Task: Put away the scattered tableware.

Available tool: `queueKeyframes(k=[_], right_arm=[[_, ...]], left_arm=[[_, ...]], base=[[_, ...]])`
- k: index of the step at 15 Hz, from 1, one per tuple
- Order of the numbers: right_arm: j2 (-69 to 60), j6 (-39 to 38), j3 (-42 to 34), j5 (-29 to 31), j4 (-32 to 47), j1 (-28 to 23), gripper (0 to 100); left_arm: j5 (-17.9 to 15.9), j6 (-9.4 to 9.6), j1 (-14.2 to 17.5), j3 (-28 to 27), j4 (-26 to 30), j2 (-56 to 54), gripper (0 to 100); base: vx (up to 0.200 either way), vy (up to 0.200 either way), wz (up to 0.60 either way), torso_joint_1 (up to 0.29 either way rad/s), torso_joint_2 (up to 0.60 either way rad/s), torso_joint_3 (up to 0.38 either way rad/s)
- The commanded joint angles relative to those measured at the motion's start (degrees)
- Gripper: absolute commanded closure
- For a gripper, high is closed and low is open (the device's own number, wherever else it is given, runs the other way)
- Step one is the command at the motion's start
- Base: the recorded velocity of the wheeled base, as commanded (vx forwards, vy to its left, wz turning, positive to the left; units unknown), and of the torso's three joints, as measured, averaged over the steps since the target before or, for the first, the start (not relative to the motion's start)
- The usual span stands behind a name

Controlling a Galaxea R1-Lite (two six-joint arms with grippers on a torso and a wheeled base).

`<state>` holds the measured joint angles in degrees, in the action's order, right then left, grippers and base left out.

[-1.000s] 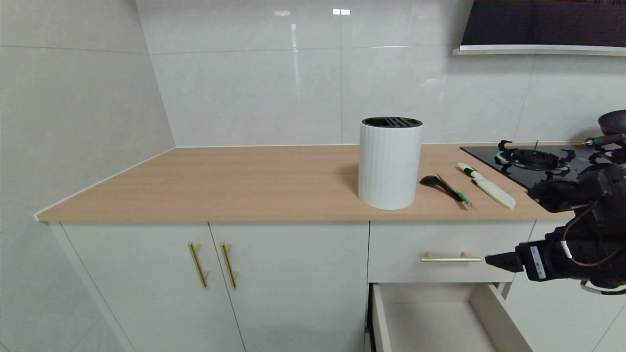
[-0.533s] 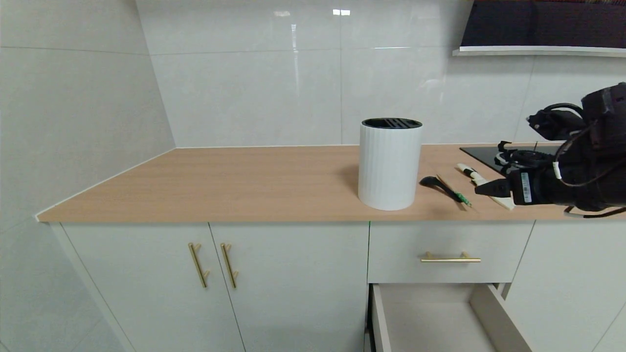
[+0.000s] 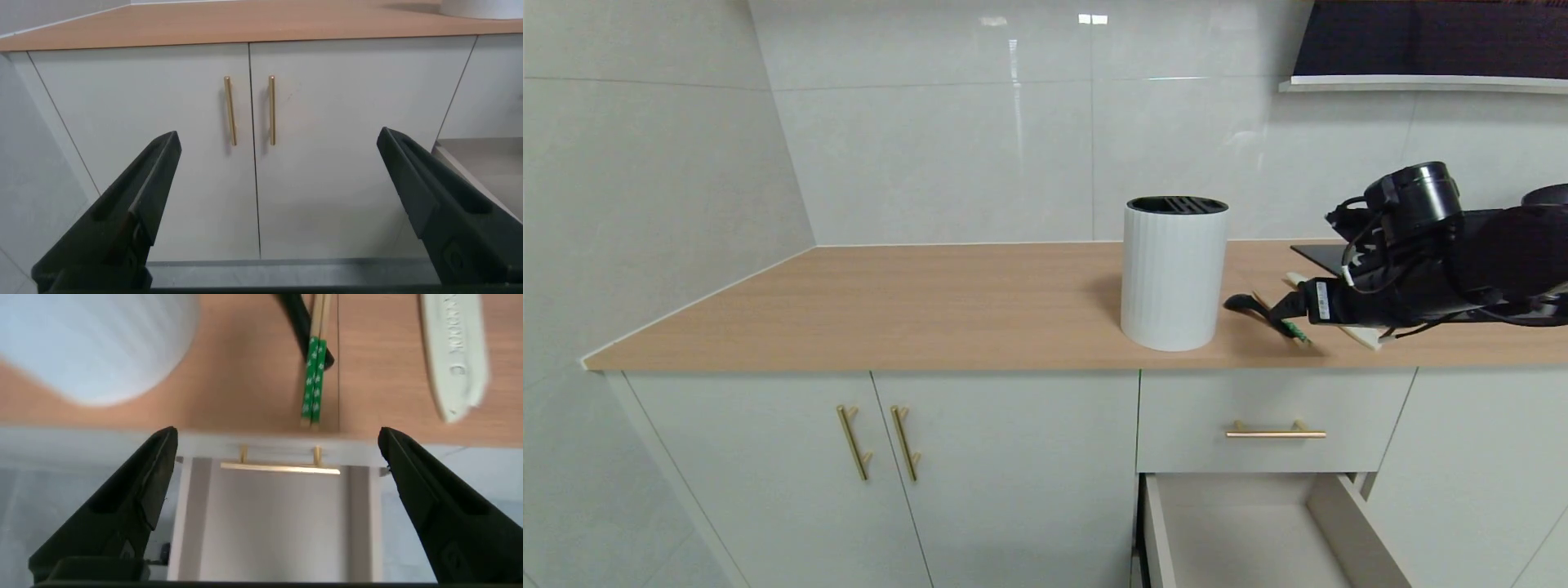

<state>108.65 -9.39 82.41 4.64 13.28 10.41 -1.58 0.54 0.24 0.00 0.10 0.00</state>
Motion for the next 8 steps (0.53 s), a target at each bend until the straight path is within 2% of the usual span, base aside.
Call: queueKeyframes(k=[1, 8], right_arm=[[4.6, -0.1, 1.4, 0.0, -0.2, -0.8, 0], [8.3, 0.2, 1.6, 0.4, -3.0, -1.9, 0]], left_arm=[[0.0, -0.01, 0.0, 0.0, 0.0, 0.0, 0], [0.0, -0.01, 0.0, 0.0, 0.0, 0.0, 0]], base=[[0.0, 0.0, 0.0, 0.0, 0.0, 0.0], [0.0, 0.0, 0.0, 0.0, 0.0, 0.0]])
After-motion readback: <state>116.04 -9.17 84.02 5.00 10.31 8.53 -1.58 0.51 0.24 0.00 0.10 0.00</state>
